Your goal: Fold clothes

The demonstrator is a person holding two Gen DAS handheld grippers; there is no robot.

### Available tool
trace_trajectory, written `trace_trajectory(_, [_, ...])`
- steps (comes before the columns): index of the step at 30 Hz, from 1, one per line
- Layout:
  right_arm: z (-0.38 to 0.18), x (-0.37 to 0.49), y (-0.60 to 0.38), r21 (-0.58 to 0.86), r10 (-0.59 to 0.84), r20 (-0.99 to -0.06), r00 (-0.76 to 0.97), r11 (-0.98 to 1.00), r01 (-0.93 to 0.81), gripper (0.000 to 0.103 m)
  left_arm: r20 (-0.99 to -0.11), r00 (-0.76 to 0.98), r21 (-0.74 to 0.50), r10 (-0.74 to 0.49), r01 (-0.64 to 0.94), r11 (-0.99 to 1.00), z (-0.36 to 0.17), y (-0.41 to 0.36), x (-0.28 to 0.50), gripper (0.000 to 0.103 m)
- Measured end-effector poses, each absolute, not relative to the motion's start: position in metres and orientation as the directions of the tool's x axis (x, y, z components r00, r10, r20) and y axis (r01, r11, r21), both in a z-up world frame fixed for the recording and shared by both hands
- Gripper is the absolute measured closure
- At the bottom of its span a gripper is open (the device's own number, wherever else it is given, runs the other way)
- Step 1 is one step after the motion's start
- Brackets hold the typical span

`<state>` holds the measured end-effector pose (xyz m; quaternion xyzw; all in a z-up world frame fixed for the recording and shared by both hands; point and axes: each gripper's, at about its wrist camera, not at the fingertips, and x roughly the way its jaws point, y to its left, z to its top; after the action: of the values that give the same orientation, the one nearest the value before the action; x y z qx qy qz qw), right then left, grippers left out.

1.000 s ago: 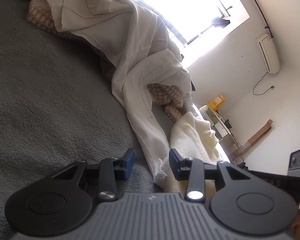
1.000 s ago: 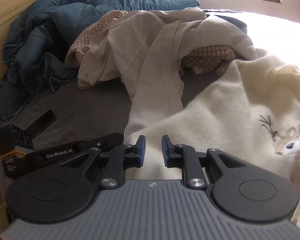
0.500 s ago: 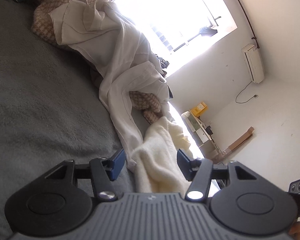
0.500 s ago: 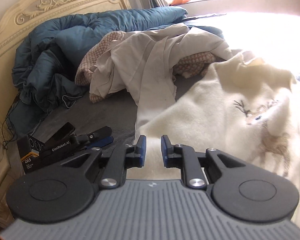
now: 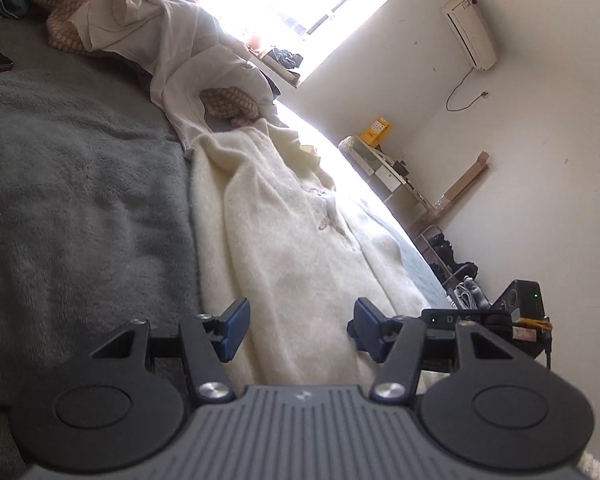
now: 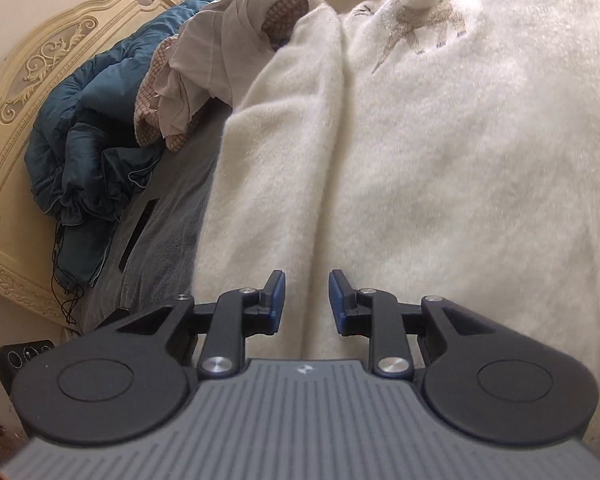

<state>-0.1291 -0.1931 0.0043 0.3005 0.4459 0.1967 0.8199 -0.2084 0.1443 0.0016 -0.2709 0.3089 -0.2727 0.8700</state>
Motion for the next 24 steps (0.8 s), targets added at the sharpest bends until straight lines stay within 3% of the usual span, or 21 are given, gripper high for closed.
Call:
trace_trajectory(5, [-0.003, -0.150, -0.195, 0.711, 0.627, -0.584, 0.516, 0.701, -0.047, 0.079, -0.469, 0.640, -0.598, -0.609, 0.277, 0.752, -0.014, 0.125, -0.222, 0.046])
trace_trajectory(11, [-0.004, -0.160, -0.184, 0.695, 0.638, -0.595, 0.488, 0.714, -0.087, 0.079, -0.476, 0.656, -0.607, -0.586, 0.237, 0.758, -0.026, 0.115, -0.227, 0.046])
trace_trajectory(13, [-0.005, -0.159, -0.179, 0.685, 0.635, -0.598, 0.489, 0.722, -0.099, 0.079, -0.478, 0.661, -0.615, -0.578, 0.218, 0.758, -0.030, 0.111, -0.228, 0.055])
trace_trajectory(15, [-0.005, -0.160, -0.173, 0.664, 0.626, -0.598, 0.500, 0.736, -0.127, 0.080, -0.478, 0.660, -0.627, -0.580, 0.207, 0.751, -0.031, 0.112, -0.229, 0.080])
trace_trajectory(16, [-0.004, -0.162, -0.172, 0.649, 0.618, -0.599, 0.509, 0.747, -0.142, 0.086, -0.474, 0.655, -0.640, -0.588, 0.203, 0.741, -0.031, 0.113, -0.230, 0.086])
trace_trajectory(17, [-0.002, -0.163, -0.171, 0.638, 0.612, -0.598, 0.518, 0.755, -0.154, 0.093, -0.470, 0.651, -0.652, -0.596, 0.199, 0.731, -0.032, 0.114, -0.231, 0.089])
trace_trajectory(19, [0.002, -0.167, -0.173, 0.630, 0.610, -0.587, 0.532, 0.757, -0.173, 0.097, -0.461, 0.643, -0.677, -0.611, 0.191, 0.711, -0.033, 0.116, -0.233, 0.093])
trace_trajectory(24, [0.010, -0.177, -0.183, 0.606, 0.589, -0.581, 0.562, 0.774, -0.184, 0.098, -0.448, 0.612, -0.716, -0.652, 0.191, 0.672, -0.037, 0.114, -0.237, 0.094])
